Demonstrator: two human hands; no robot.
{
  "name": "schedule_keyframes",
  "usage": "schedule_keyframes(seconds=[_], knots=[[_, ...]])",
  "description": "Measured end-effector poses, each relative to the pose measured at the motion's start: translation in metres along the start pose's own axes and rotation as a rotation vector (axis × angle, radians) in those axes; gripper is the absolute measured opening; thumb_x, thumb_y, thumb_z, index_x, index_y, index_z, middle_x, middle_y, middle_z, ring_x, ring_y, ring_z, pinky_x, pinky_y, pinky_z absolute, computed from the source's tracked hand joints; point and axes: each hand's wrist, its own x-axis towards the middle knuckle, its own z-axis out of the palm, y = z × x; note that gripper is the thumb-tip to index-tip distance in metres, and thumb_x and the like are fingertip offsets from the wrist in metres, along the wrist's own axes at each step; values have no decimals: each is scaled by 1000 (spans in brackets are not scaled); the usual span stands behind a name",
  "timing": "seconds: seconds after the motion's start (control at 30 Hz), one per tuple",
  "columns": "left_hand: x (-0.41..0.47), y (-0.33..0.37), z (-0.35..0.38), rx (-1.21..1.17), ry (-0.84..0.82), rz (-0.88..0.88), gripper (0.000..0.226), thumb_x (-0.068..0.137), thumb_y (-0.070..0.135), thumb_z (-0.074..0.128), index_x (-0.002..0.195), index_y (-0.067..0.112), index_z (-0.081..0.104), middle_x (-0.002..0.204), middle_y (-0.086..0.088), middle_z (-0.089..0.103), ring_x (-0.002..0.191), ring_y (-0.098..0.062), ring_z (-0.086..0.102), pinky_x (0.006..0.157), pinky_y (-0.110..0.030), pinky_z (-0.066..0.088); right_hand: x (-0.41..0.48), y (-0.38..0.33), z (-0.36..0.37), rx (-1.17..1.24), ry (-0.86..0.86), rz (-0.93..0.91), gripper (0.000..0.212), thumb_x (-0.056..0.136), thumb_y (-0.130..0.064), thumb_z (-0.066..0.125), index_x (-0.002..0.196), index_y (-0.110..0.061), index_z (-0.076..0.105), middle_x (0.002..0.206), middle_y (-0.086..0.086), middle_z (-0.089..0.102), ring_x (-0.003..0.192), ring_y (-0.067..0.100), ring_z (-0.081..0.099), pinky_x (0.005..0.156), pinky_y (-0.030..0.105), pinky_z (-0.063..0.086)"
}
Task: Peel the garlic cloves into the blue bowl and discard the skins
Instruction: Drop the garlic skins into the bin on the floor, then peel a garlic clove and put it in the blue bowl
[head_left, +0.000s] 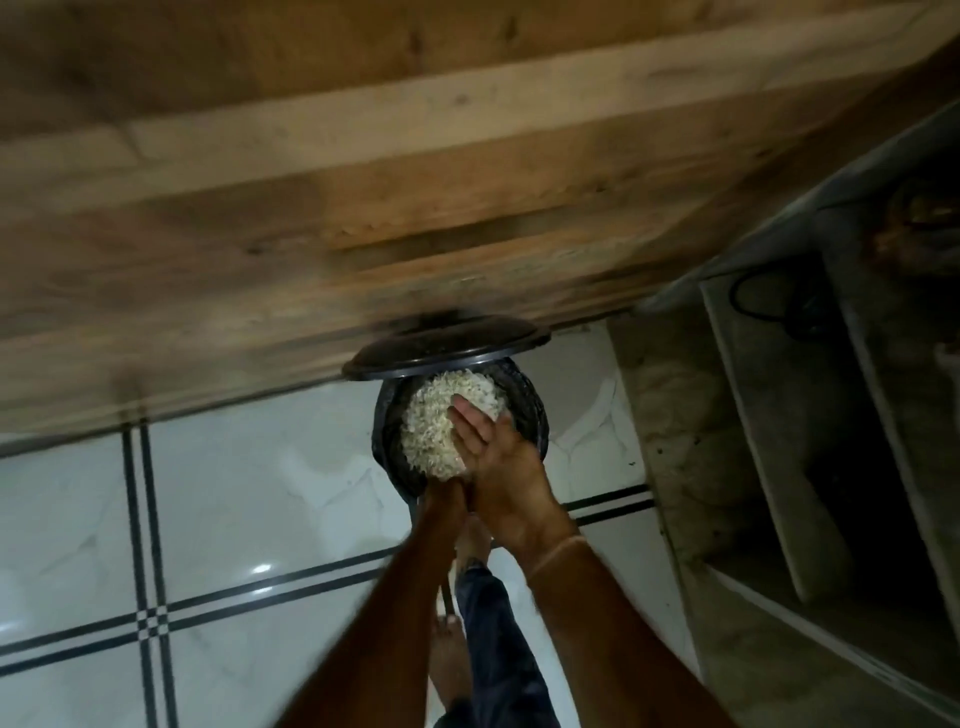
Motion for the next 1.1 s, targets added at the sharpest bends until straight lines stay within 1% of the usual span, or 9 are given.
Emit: schedule_keyframes(seconds=[0.13, 0.27, 0.37, 0.43, 0.53, 0.6, 0.7, 0.87, 1.1], knots=[[-75, 18, -33, 267, 43, 233, 53, 110, 37, 46, 161, 26, 35, 165, -10, 36, 149, -33, 39, 120, -42, 36, -92, -12, -22, -129, 38, -62, 36, 112, -32, 44, 142, -14, 52, 122, 1, 62, 95, 4, 62, 64, 14, 52], [-181, 28, -39, 460, -13, 501, 55, 108, 37, 52, 160, 25, 38, 166, -8, 37, 151, -28, 37, 122, -38, 32, -193, -9, -45, -204, 79, -204, 38, 110, -40, 43, 140, -22, 59, 125, -6, 67, 108, 3, 61, 74, 19, 45], [-263, 21, -30, 643, -34, 715, 54, 106, 40, 55, 156, 22, 45, 160, -7, 46, 147, -27, 43, 121, -40, 36, -280, -7, -68, -249, 168, -344, 27, 111, -35, 44, 127, -25, 63, 115, -12, 67, 104, -8, 62, 69, 5, 47], [-319, 12, -17, 723, -83, 820, 54, 101, 51, 56, 150, 27, 51, 153, -5, 53, 141, -27, 50, 115, -47, 43, -336, -1, -90, -336, 279, -477, 32, 110, -35, 46, 134, -22, 63, 123, -12, 64, 105, -11, 60, 76, -1, 43], [-387, -7, 15, 906, -136, 1006, 50, 101, 50, 58, 147, 30, 54, 149, 0, 56, 138, -21, 50, 110, -37, 41, -401, 15, -137, -454, 468, -642, 43, 108, -42, 47, 142, -21, 61, 139, -6, 62, 126, 6, 56, 101, 16, 45], [-429, -22, 43, 988, -200, 1119, 49, 102, 43, 60, 148, 28, 53, 149, 0, 54, 139, -19, 47, 109, -33, 39, -439, 25, -176, -518, 586, -722, 39, 108, -42, 47, 139, -24, 62, 134, -5, 63, 121, 9, 58, 104, 30, 49], [-464, -41, 80, 1096, -264, 1235, 47, 101, 39, 62, 146, 28, 54, 146, 1, 54, 138, -20, 47, 110, -38, 43, -473, 30, -222, -613, 714, -800, 32, 109, -39, 47, 128, -23, 67, 118, -4, 65, 106, 11, 61, 94, 36, 54], [-512, -85, 173, 1174, -352, 1353, 44, 98, 36, 67, 140, 25, 60, 142, -1, 60, 131, -25, 54, 106, -42, 46, -516, 44, -327, -624, 912, -893, 34, 108, -40, 48, 127, -20, 69, 121, -1, 67, 109, 15, 63, 91, 30, 51], [-574, -171, 317, 1278, -492, 1371, 44, 96, 38, 68, 138, 24, 62, 138, 0, 61, 129, -22, 54, 103, -40, 49, -560, 85, -486, -560, 1057, -768, 33, 108, -32, 53, 136, -21, 65, 133, -2, 65, 121, 16, 60, 95, 31, 50]])
